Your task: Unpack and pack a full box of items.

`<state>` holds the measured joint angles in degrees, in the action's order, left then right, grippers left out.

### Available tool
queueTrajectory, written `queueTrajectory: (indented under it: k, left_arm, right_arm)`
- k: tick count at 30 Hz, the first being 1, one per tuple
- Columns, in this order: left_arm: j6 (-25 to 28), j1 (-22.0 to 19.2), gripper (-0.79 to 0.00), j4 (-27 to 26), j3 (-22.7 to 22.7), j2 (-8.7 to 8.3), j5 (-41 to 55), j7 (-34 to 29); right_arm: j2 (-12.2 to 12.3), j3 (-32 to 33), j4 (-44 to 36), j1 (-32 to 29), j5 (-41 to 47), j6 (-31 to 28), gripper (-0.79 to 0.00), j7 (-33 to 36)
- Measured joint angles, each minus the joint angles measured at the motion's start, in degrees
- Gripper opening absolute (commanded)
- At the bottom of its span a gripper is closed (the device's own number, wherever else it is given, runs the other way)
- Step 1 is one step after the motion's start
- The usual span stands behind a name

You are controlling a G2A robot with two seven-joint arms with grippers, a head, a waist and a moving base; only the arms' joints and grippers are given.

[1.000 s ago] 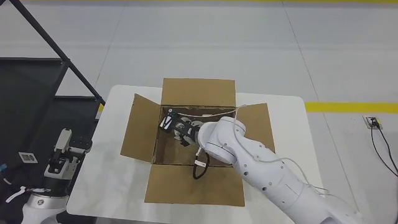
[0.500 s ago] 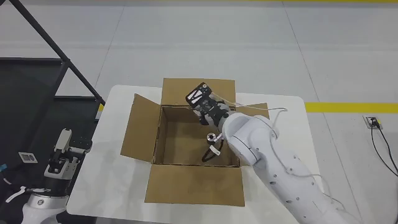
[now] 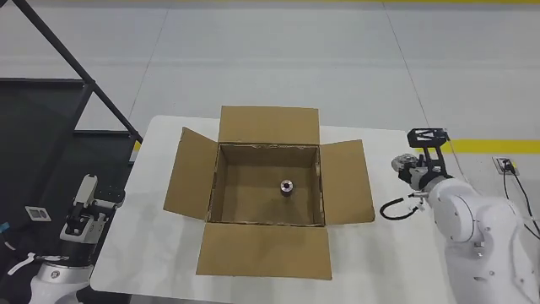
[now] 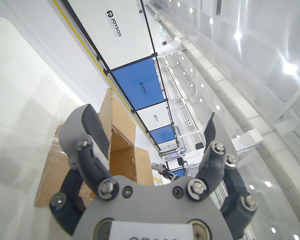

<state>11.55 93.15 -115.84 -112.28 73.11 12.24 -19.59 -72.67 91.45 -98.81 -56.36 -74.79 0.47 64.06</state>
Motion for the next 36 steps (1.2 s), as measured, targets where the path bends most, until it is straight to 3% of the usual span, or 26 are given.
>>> queueTrajectory:
  k: [7, 12, 13, 15, 16, 30, 33, 36]
  left_arm:
    - [0.00, 0.00, 0.000, 0.00, 0.00, 0.00, 0.00, 0.00]
    - [0.00, 0.00, 0.000, 0.00, 0.00, 0.00, 0.00, 0.00]
    - [0.00, 0.00, 0.000, 0.00, 0.00, 0.00, 0.00, 0.00]
    - [0.00, 0.00, 0.000, 0.00, 0.00, 0.00, 0.00, 0.00]
    - [0.00, 0.00, 0.000, 0.00, 0.00, 0.00, 0.00, 0.00]
    - [0.00, 0.00, 0.000, 0.00, 0.00, 0.00, 0.00, 0.00]
    - [0.00, 0.00, 0.000, 0.00, 0.00, 0.00, 0.00, 0.00]
    - [0.00, 0.00, 0.000, 0.00, 0.00, 0.00, 0.00, 0.00]
  right_arm:
    - [0.24, -3.95, 23.17, 10.17, -0.46, -6.54, -0.785, 3.24]
    - [0.32, -5.22, 30.50, 13.61, -1.11, -7.26, -0.785, 1.87]
    - [0.37, -5.33, 31.45, 14.03, -1.13, -7.48, -0.714, 1.58]
    - [0.45, -5.49, 32.50, 14.52, -1.32, -7.50, -0.126, 1.48]
    - [0.49, -5.60, 33.02, 14.76, -1.37, -7.45, -0.015, 1.42]
    - [1.39, -4.39, 29.62, 13.55, -1.42, -5.35, 0.000, 1.77]
    - [1.66, -2.39, 21.11, 10.60, -1.50, -1.45, 0.000, -0.93]
    - [1.79, -1.66, 6.31, 4.58, -2.89, 1.27, 0.000, -3.24]
